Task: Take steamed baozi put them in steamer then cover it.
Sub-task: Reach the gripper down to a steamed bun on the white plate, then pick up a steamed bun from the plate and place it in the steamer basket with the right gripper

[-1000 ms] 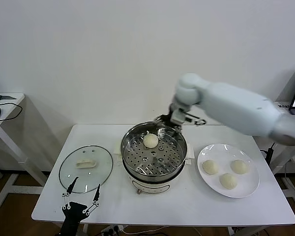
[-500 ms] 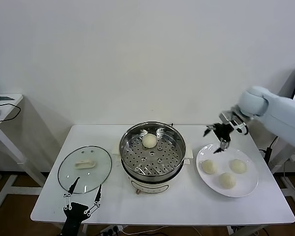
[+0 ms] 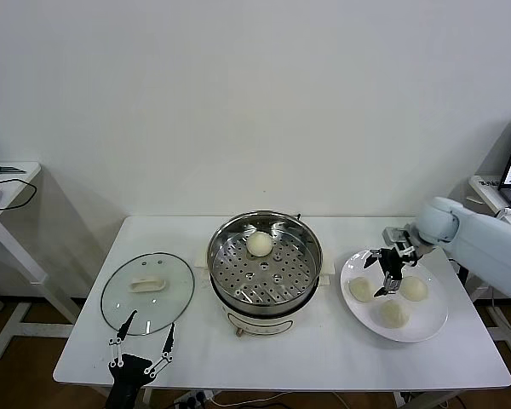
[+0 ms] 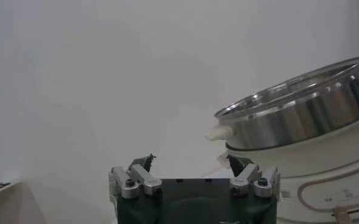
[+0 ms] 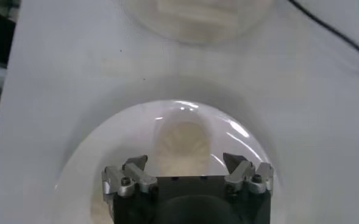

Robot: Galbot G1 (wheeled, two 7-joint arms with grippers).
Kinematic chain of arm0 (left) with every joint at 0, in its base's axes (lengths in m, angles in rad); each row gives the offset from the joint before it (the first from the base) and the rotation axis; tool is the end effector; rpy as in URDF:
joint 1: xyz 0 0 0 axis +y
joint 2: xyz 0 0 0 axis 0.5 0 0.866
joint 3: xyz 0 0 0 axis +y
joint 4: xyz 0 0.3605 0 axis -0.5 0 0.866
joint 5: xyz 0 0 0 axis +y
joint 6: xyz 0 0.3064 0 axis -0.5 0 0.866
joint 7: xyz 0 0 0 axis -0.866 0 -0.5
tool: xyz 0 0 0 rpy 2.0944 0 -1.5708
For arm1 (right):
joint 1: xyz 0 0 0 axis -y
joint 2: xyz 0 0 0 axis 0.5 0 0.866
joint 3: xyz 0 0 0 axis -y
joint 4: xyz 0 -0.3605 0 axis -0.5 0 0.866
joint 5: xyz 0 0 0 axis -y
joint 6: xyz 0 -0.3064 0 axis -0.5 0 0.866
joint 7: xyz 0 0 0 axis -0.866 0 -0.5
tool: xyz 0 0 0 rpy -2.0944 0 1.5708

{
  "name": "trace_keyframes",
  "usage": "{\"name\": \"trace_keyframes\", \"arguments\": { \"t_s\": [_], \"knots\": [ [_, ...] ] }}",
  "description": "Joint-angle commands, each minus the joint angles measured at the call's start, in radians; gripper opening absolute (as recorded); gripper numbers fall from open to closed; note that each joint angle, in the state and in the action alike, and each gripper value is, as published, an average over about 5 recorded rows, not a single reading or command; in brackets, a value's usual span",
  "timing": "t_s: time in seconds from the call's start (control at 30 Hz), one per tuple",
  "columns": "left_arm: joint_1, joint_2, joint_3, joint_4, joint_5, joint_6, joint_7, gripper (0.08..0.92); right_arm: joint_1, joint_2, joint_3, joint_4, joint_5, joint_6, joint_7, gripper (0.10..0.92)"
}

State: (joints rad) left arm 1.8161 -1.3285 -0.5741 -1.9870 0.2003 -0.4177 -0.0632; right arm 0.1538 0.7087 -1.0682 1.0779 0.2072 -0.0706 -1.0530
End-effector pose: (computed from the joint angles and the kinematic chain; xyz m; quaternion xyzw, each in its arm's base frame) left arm 0.0438 0.0705 -0.3573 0.0751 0.9775 0.1923 0.0434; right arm 0.4957 -0.2081 -0.1982 0.5409 -0.5681 0.4737 0.4004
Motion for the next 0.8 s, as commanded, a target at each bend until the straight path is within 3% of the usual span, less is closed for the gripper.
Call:
{"name": "trace_keyframes", "arguments": {
  "t_s": [0.03,0.3,0.57,0.8],
  "knots": [
    [-0.002,0.0,0.001,0.006,0.001,-0.001,0.0,0.823,-0.073,0.068,0.028,-0.082,-0.01,-0.024,0.042,0.823],
    [-0.003,0.0,-0.004,0.009,0.0,-0.004,-0.002,0.823,-0.08,0.092,0.031,-0.098,-0.024,-0.021,0.042,0.815],
    [-0.004,-0.001,-0.004,0.007,0.0,-0.004,-0.003,0.823,-0.005,0.061,0.009,-0.03,-0.027,-0.023,0.028,0.703],
    [-0.01,0.003,-0.001,0.007,0.0,-0.003,-0.003,0.823,0.29,0.03,-0.11,0.082,0.019,-0.021,-0.128,0.696]
  ]
}}
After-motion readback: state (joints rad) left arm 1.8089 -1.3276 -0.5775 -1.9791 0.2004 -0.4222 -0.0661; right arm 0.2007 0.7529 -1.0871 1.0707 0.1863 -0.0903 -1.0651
